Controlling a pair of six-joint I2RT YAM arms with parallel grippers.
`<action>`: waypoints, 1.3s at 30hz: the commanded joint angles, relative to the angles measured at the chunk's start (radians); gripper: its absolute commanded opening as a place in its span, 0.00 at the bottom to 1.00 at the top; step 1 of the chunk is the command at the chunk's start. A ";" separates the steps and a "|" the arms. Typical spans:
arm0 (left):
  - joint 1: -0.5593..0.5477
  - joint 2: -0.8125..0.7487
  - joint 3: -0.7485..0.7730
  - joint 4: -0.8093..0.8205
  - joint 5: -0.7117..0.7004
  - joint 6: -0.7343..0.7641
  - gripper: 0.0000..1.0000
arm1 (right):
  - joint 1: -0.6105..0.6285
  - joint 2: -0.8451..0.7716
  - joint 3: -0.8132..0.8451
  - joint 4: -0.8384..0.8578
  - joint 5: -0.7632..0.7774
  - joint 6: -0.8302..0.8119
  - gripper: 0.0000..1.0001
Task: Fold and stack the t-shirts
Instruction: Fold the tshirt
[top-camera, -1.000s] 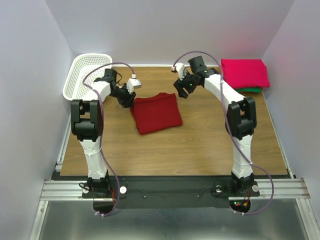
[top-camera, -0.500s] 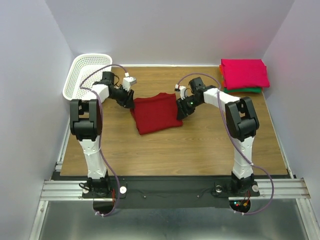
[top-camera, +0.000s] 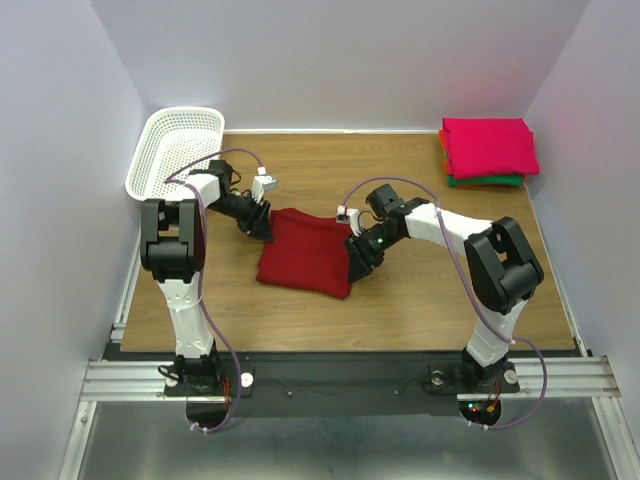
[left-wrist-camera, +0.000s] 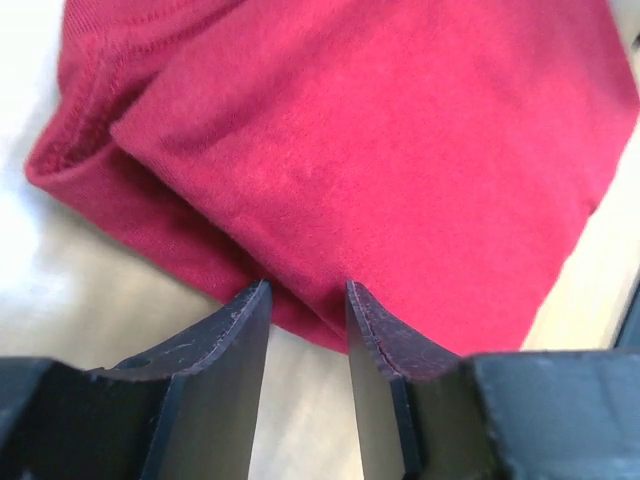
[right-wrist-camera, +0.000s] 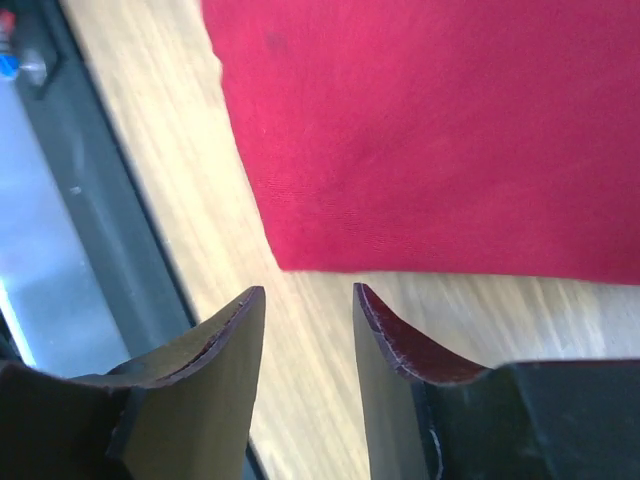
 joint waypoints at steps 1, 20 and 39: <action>-0.006 -0.166 0.027 -0.202 0.031 0.246 0.50 | -0.088 -0.081 0.125 -0.085 -0.037 -0.055 0.48; -0.288 0.050 0.319 0.013 -0.110 0.335 0.59 | -0.199 0.501 0.831 0.068 -0.055 0.230 0.38; -0.306 0.013 0.190 0.002 -0.104 0.404 0.54 | -0.076 0.665 0.835 0.234 -0.145 0.387 0.31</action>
